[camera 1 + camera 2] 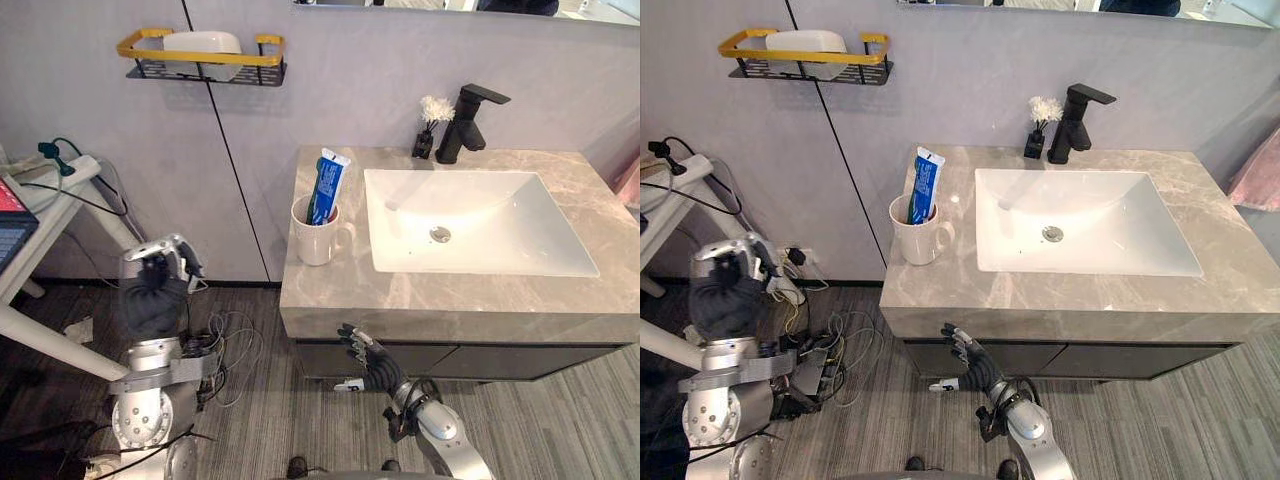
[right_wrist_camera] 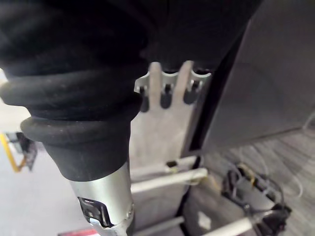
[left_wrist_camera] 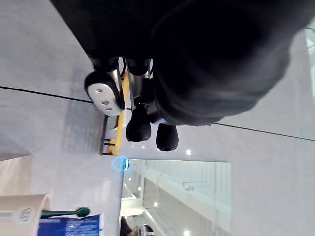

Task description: Organize washtable

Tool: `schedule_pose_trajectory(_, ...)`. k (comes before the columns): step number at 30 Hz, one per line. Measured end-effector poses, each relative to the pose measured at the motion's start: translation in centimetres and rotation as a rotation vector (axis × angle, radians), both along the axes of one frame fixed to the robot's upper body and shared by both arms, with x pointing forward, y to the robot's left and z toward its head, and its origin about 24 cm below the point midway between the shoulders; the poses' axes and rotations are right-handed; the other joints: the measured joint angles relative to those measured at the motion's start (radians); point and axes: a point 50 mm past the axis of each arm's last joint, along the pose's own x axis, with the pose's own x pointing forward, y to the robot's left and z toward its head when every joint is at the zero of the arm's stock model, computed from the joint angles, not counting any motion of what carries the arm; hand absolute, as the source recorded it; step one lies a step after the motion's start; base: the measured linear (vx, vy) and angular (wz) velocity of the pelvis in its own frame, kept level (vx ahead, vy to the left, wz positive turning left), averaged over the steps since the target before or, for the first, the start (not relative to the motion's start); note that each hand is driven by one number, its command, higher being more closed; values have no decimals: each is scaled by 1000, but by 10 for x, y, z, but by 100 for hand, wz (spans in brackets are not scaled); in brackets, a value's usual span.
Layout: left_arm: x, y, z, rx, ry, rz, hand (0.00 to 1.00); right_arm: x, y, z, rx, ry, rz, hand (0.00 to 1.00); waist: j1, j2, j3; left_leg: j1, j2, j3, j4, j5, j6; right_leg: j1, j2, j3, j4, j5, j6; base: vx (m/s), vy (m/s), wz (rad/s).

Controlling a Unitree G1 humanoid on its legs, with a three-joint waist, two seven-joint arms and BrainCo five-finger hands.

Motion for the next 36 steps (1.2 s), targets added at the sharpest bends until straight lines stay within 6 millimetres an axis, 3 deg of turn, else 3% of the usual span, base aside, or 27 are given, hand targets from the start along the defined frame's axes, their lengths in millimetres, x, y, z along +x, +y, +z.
schedule_pose_trajectory(5,15,-12,-20,-3,101,-69,100,2,-4,1,-8,-5,-21,0,-2,-4,23,-2,1,20,2,-3,3,-17,0,21,10,0,0,-10,5,-12)
schedule_pose_trajectory(12,25,-21,-27,7,136,-106,100,4,-7,5,-8,-23,-34,0,-9,-1,32,-3,2,51,11,-16,6,-32,2,52,12,1,2,-5,3,-12)
schedule_pose_trajectory(15,28,-22,-37,19,184,-111,100,8,-7,11,-3,-52,-34,0,-25,0,38,-15,2,68,38,-35,8,-38,0,61,12,3,3,18,9,-16)
schedule_pose_trajectory(21,37,-35,-34,45,172,-193,100,10,-8,13,-5,-60,-39,0,-27,0,55,-18,2,76,53,-50,10,-39,0,70,12,3,4,11,2,-4)
schedule_pose_trajectory(26,44,-37,-45,70,227,-205,100,13,-11,14,-7,-68,-50,0,-28,1,57,-25,2,79,65,-59,10,-41,0,78,11,3,4,0,0,0)
schedule_pose_trajectory(36,45,-44,-48,115,247,-244,100,14,-11,15,-8,-72,-52,0,-29,7,63,-33,2,99,76,-67,13,-54,-1,91,11,6,8,-17,-6,-5)
